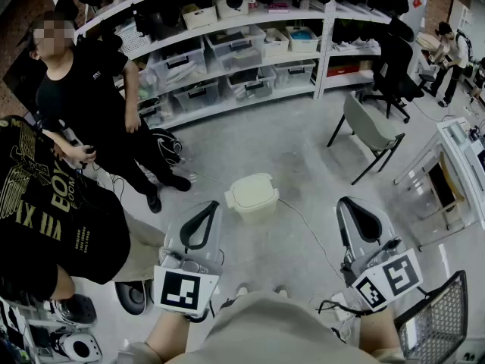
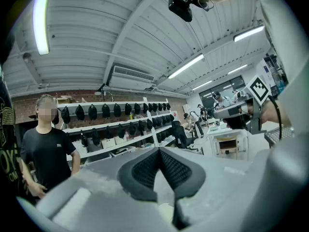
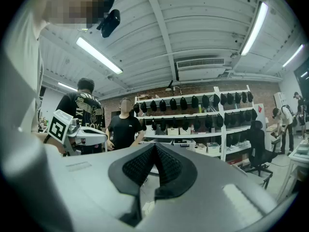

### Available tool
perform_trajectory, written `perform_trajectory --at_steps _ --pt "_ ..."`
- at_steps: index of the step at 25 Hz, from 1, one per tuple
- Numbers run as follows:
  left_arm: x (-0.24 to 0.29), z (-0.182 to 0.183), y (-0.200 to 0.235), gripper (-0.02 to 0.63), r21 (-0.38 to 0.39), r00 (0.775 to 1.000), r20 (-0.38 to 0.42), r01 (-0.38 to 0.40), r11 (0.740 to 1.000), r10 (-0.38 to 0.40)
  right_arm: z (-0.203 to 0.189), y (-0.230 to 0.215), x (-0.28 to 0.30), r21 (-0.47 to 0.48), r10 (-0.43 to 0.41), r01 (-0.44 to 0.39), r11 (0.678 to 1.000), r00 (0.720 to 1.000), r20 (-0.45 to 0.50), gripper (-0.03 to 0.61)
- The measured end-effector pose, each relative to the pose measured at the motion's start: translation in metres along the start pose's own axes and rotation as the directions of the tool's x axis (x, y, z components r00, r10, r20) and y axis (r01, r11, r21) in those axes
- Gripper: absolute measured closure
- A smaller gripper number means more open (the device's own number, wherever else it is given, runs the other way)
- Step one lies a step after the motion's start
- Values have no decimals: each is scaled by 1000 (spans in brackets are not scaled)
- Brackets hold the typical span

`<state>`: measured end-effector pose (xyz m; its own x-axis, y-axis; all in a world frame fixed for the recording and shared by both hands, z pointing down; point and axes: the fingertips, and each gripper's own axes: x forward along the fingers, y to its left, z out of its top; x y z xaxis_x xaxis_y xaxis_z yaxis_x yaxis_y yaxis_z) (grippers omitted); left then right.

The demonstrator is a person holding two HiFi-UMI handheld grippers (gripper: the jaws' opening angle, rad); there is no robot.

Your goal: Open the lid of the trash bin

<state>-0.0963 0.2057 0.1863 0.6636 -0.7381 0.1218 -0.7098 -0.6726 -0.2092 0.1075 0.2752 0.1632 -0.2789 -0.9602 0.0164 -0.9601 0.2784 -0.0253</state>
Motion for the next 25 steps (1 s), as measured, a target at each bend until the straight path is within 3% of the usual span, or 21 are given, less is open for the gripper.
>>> perform_trajectory --at_steps 4,9,15,25 --pt "-9 1 -42 612 7 1000 -3 -5 1000 5 -8 -16 -39 17 2 -2 1000 1000 9 575" --pt "1 7 -29 611 7 1000 -20 0 1000 0 -3 -18 -26 32 10 -10 999 1000 -5 575" --pt "9 4 -48 612 14 999 -30 -11 1000 12 -18 -35 -36 53 20 -19 998 1000 -12 575" --pt "19 16 -44 612 16 999 -33 -19 1000 19 -15 -42 -21 63 44 -41 997 998 -41 575"
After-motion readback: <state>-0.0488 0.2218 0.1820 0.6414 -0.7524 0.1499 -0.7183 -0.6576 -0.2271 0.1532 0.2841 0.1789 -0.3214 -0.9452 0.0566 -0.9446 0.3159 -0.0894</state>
